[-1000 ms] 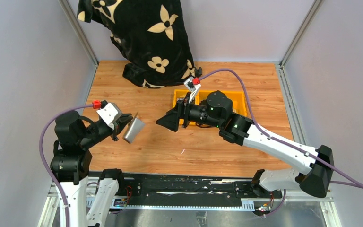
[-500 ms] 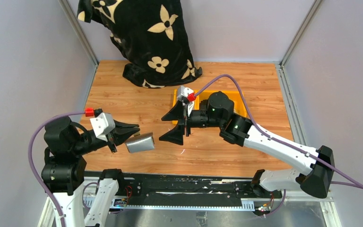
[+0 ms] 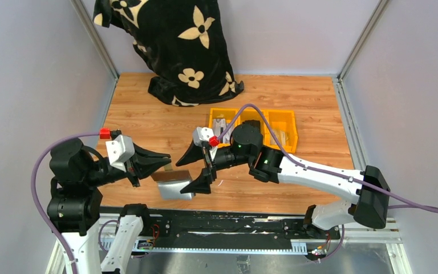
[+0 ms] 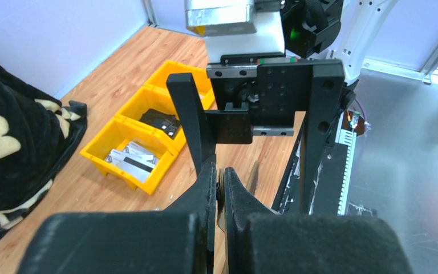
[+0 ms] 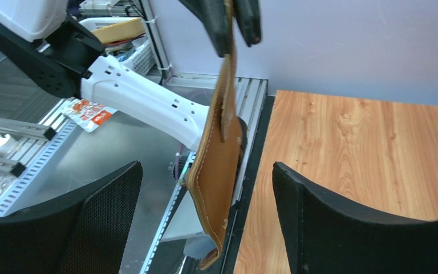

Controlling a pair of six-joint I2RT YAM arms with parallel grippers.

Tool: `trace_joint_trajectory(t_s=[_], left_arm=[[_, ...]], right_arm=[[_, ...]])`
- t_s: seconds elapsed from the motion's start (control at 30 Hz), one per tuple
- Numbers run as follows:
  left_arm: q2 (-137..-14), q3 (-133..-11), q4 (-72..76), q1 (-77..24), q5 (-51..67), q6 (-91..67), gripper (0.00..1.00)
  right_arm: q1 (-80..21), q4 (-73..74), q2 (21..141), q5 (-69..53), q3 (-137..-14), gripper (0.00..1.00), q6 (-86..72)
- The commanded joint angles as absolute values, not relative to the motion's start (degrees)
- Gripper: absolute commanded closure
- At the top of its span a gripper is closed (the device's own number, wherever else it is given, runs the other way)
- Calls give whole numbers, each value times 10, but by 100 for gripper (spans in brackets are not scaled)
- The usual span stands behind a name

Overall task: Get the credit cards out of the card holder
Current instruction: Remove the credit card from the card holder.

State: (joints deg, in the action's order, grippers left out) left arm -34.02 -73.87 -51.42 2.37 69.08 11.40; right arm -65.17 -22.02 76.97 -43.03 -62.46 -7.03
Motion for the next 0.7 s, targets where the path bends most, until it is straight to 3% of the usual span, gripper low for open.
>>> trace_joint_trajectory(t_s=[0.0,0.1,0.2,0.23,0.27,0.3,0.33,0.4,0.5,0.67], left_arm=[[-336,-758,-508,20,708,102,100],[-334,-759,-508,21,709,99,100],[-331,-754,-508,21,706,98,100],[-331,-750,-508,20,704,98,93],[-328,-744,-508,21,704,98,67],[-326,-737,-507,21,704,97,42],[-323,-731,-507,21,700,95,25],[-314,-715,-507,20,688,92,9],[-302,-695,-507,21,690,85,4],[-292,-673,-507,21,695,84,5]], right_arm=[[-674,-240,776,-390,-631,15,-32],[-679,-258,780,-351,-635,39,-42],[-679,-266,778,-324,-641,83,-58],[-678,-263,775,-316,-643,95,-61],[-677,-258,771,-307,-645,100,-63],[-673,-253,765,-307,-646,100,-68],[-667,-250,757,-313,-644,100,-74],[-651,-251,743,-331,-641,100,-98],[-622,-256,727,-376,-641,100,-149],[-611,-240,719,-446,-657,100,-181]])
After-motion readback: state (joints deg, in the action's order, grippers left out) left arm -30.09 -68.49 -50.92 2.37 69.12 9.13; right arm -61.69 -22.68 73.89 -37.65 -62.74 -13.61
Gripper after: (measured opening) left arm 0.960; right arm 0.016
